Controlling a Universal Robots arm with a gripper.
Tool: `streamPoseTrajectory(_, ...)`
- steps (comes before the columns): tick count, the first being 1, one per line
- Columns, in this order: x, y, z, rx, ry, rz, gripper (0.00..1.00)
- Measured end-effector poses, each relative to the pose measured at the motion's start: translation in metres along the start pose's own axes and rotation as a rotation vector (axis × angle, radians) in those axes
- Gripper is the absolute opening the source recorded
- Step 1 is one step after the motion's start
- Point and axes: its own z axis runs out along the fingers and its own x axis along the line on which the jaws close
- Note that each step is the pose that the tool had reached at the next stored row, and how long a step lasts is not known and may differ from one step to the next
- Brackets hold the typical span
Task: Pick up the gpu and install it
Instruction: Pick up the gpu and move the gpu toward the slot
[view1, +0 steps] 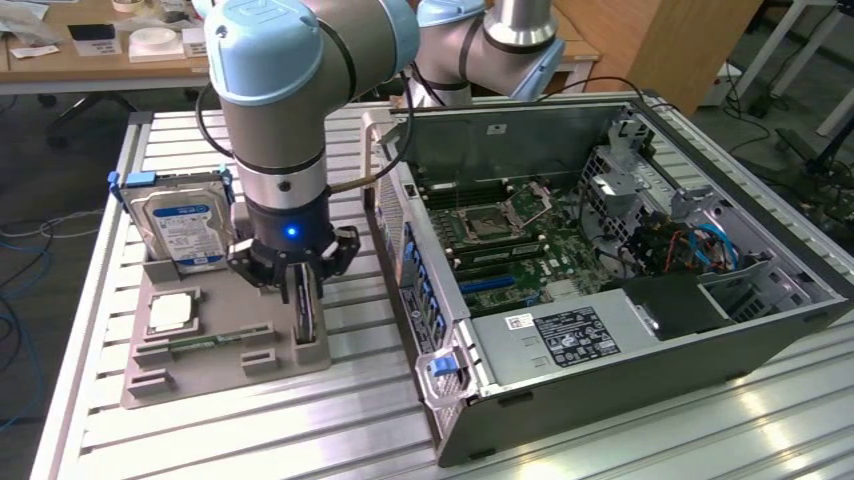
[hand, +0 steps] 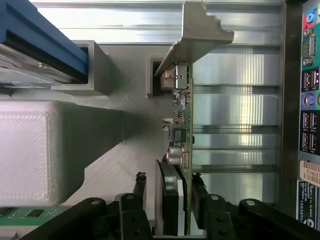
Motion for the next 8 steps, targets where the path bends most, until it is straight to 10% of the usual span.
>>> streamPoseTrajectory(8,0.0,0.0,0.0,0.0,0.0,0.0,0.31)
